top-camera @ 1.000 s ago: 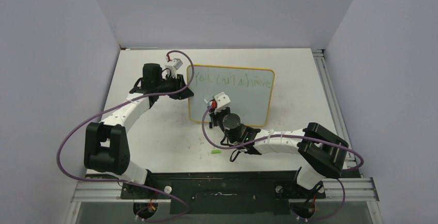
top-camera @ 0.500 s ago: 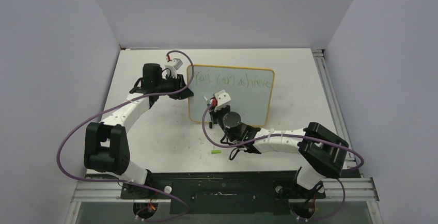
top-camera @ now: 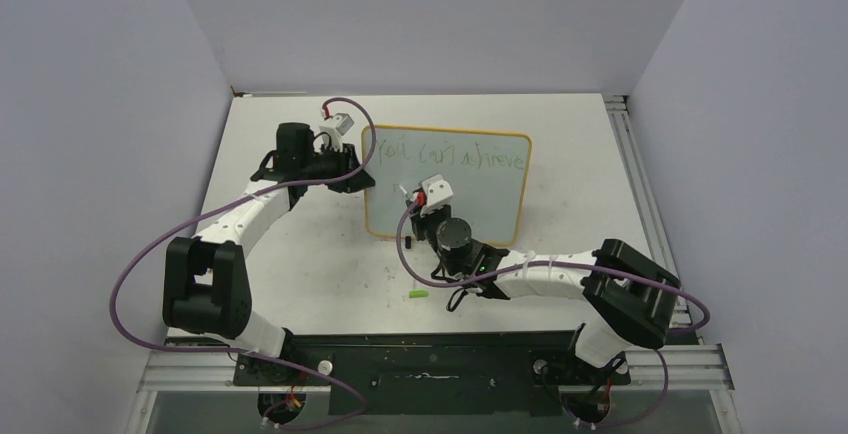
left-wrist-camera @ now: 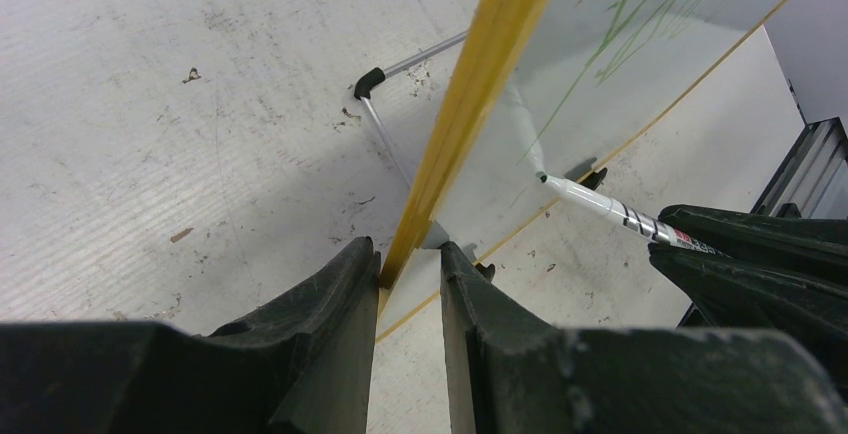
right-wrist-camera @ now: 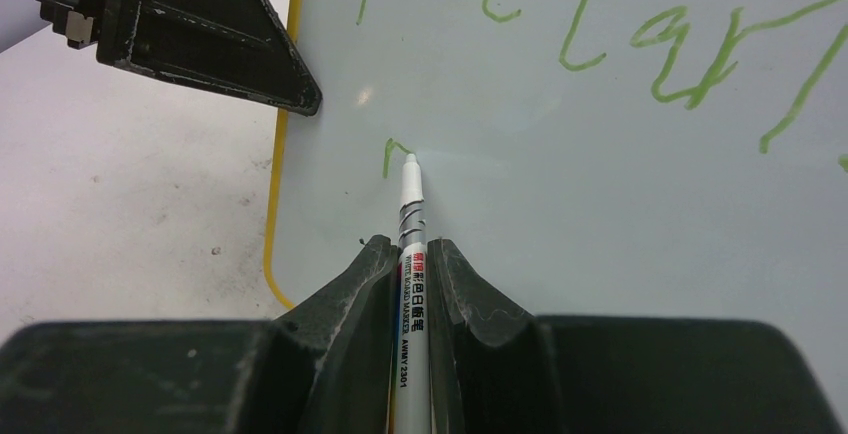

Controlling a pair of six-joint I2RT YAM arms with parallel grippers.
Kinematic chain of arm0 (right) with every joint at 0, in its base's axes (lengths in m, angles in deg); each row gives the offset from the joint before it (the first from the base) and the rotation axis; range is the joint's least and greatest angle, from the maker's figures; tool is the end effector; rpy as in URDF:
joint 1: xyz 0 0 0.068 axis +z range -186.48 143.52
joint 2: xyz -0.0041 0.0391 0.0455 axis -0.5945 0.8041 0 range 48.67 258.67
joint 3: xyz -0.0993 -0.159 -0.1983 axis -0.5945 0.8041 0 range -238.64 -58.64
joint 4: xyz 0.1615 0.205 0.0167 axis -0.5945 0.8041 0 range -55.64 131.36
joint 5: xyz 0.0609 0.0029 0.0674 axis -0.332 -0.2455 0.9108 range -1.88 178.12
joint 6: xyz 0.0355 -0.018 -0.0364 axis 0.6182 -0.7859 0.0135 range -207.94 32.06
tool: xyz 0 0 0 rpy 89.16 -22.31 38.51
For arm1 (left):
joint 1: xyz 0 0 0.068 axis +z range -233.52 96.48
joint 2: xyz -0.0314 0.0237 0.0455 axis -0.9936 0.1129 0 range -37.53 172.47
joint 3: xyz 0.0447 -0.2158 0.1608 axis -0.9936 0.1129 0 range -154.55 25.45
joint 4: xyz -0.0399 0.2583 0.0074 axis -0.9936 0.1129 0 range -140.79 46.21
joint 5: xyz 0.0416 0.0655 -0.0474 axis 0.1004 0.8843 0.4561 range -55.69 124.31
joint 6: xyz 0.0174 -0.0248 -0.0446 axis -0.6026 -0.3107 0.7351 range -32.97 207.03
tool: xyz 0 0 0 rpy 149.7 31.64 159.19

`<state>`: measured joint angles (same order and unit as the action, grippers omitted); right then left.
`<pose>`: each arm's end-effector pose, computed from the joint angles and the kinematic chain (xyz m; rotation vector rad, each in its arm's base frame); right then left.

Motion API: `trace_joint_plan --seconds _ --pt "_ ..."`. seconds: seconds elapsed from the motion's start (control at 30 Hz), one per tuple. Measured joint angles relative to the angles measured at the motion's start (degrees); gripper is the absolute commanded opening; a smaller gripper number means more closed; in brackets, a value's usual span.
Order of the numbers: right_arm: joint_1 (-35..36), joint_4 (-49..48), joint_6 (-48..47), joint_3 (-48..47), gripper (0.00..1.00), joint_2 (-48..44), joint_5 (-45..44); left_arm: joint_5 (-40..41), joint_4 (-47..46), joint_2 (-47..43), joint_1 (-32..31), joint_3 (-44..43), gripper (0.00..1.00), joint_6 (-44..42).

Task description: Write a sentence on the whiteboard

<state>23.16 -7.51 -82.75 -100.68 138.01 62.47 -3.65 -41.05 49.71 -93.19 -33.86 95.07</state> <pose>0.1815 0.2794 0.2281 -0.4495 1.6178 0.4855 0.3242 -0.0775 0.2531 0.3995 2.1750 -0.9059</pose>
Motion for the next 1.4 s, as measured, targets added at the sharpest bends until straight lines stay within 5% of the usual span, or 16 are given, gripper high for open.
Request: trace_joint_plan --seconds 1.4 --pt "0.0 0.0 0.2 1.8 0.05 -1.3 -1.3 0.1 0.0 0.0 0.0 0.0 0.25 0.0"
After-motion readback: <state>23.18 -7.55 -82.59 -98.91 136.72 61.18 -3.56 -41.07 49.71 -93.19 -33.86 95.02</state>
